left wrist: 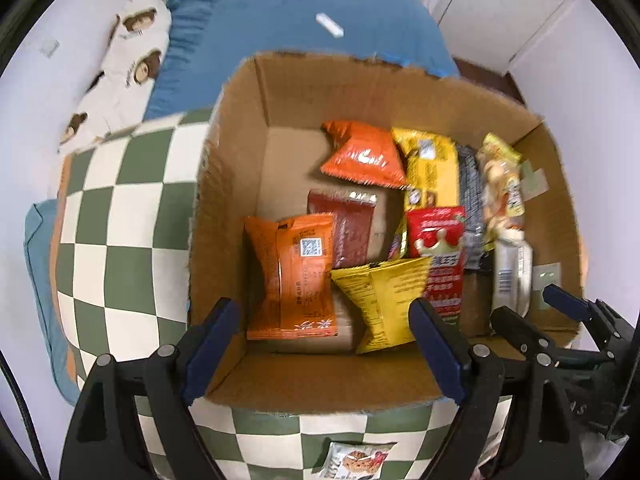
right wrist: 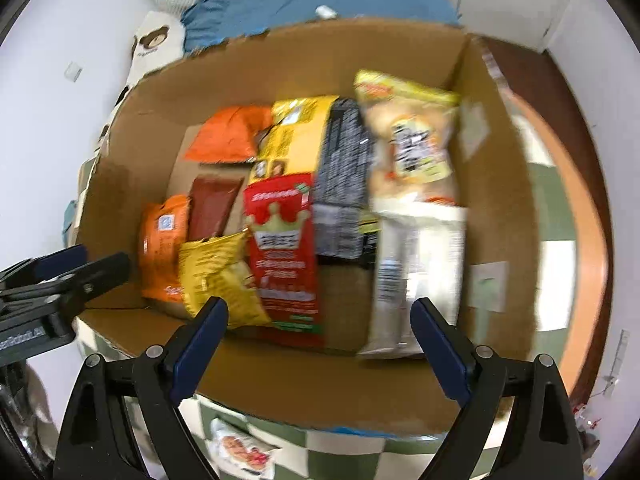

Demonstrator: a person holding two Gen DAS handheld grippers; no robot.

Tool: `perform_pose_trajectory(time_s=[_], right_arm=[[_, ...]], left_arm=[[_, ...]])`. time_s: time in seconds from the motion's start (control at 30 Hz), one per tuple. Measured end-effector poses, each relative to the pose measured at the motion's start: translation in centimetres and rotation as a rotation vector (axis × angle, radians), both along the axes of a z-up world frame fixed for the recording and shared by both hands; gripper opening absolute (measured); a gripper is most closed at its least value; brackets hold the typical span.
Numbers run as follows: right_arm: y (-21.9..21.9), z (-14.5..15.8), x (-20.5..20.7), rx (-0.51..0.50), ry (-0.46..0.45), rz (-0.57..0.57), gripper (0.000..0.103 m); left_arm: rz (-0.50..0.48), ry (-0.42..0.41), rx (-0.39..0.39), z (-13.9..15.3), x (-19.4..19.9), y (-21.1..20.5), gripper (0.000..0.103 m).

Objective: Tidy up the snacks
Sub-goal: 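Carry both packets into the box and open both tools, then grasp the oat cookie packet with left tool while right tool grasps white face packet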

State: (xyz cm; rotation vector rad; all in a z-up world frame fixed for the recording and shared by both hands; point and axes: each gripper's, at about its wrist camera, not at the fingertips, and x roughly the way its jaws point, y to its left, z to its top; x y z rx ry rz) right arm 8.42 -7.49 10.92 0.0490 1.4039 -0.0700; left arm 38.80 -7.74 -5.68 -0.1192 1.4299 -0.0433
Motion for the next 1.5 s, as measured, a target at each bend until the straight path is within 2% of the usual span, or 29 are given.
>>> perform_pose_trajectory(time_s=[0.23,0.6,0.83,1.0,1.07,1.13,1.17,1.23,1.4,1.5], right_arm=[[0.1,4.1,-2.6,-0.073,-0.127,0.023,0.095],[1.5,11.1,-9.3,-0.111,-0.347,0.036,0.095],[1.9,14.5,-14.2,-0.135,-0.476,0.026,0.095],[2.1,16.1,-17.1,-0.105,-0.518,0.021,0.094],[1.8,16.0,-18.1,-0.059,-0.524,0.019,0.095],[1.4,15.2,-19.2,-0.021,-0.519,0.022,0.092],[1.2,14.6,-19.8,-0.012,-0.515,0.025,0.078],[0.9,12.8,-20.7,-0.003,-0.475,0.033,0.062],[-0.8,7.3,-22.3,0.041,-0.353,0.000,0.062],[-1.9,4.4,-22.7,0.050,-0.291,-0.031,0.062]], left_arm=[[0.002,-0.167,0.042,3.9,-3.1,-0.9,0.087],[0.011,-0.356,0.067,8.7,-8.9,-2.1,0.087],[0.021,-0.441,0.067,11.3,-13.3,-2.5,0.087],[0.038,-0.450,0.045,12.1,-15.3,-2.8,0.087],[0.053,-0.419,0.032,11.3,-15.9,-2.7,0.087],[0.080,-0.338,-0.006,9.1,-16.6,-2.4,0.087],[0.094,-0.298,-0.025,8.0,-16.9,-2.2,0.087],[0.155,-0.168,-0.091,4.1,-17.9,-1.3,0.087],[0.325,0.178,-0.285,-6.8,-21.0,0.3,0.087],[0.431,0.329,-0.384,-11.9,-22.7,0.7,0.086]])
